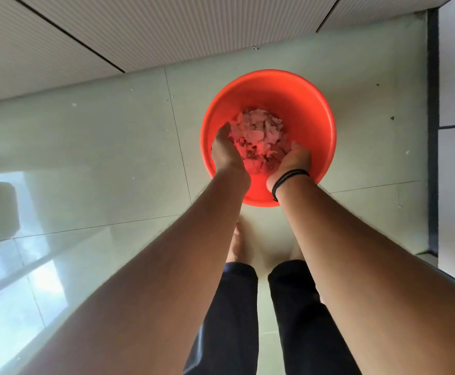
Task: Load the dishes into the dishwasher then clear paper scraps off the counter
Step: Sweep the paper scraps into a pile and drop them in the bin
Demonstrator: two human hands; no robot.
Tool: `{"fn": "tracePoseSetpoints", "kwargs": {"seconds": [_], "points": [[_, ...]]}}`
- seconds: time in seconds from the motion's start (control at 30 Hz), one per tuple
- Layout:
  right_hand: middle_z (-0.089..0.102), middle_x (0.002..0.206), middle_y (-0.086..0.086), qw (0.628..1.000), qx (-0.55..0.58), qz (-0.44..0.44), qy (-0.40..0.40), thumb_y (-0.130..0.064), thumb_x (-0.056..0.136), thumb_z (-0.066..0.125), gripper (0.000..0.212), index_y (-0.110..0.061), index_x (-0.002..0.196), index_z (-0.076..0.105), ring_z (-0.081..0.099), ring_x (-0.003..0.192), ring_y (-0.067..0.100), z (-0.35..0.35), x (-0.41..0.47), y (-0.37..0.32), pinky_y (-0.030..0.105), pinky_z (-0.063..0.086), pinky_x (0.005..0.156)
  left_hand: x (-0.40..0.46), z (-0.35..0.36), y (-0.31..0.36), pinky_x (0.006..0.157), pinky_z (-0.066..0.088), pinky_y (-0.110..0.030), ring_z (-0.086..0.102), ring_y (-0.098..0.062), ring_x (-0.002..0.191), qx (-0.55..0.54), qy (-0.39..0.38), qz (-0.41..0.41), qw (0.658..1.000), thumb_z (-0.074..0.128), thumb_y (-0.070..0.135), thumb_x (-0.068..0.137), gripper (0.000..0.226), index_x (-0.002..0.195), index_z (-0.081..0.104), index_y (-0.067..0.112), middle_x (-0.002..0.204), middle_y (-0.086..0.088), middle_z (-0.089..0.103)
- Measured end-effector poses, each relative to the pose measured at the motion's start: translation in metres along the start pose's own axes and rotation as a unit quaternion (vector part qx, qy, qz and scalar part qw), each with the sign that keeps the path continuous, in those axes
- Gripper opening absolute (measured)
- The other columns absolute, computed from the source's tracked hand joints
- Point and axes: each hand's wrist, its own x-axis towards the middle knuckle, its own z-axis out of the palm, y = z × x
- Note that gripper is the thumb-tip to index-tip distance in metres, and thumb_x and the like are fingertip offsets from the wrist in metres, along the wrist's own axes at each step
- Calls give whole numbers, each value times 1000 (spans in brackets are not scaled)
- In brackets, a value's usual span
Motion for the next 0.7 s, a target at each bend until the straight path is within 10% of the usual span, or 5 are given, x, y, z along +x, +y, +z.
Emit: {"fn": "tracePoseSetpoints", "kwargs": {"seconds": [0.1, 0.3, 0.5, 0.7], "points": [[61, 82, 0, 1000, 20, -1, 3, -33, 105, 33, 35, -19, 90, 60, 56, 67, 14, 2, -11, -2, 25, 41, 56, -11, -1, 3, 73, 35, -29, 57, -14, 91, -9, 8, 11, 1000, 50, 37, 102, 44, 134, 62, 10, 116, 1, 67], [59, 129, 8, 999, -23, 17, -28, -46, 104, 33, 52, -11, 137, 52, 56, 108, 24, -4, -53, -15, 35, 42, 91, -44, 5, 9, 76, 38, -29, 55, -12, 85, -8, -14, 14, 1000, 45, 46, 102, 40, 119, 64, 16, 94, 3, 63], [65, 76, 9, 998, -45, -5, -42, -22, 98, 49, 21, -8, 85, 60, 57, 67, 23, -11, -131, -45, 33, 48, 71, -105, 8, 15, 70, 42, -32, 55, -19, 75, 28, -7, 3, 1000, 46, 41, 99, 35, 95, 68, 15, 89, -3, 62], [65, 72, 13, 997, -62, -29, -33, -15, 97, 52, 21, -6, 79, 59, 61, 59, 25, -39, -242, -88, 28, 51, 57, -226, -7, 44, 83, 50, -35, 61, -22, 78, 64, -49, -7, 997, 48, 26, 98, 22, 94, 66, 15, 87, -5, 67]]}}
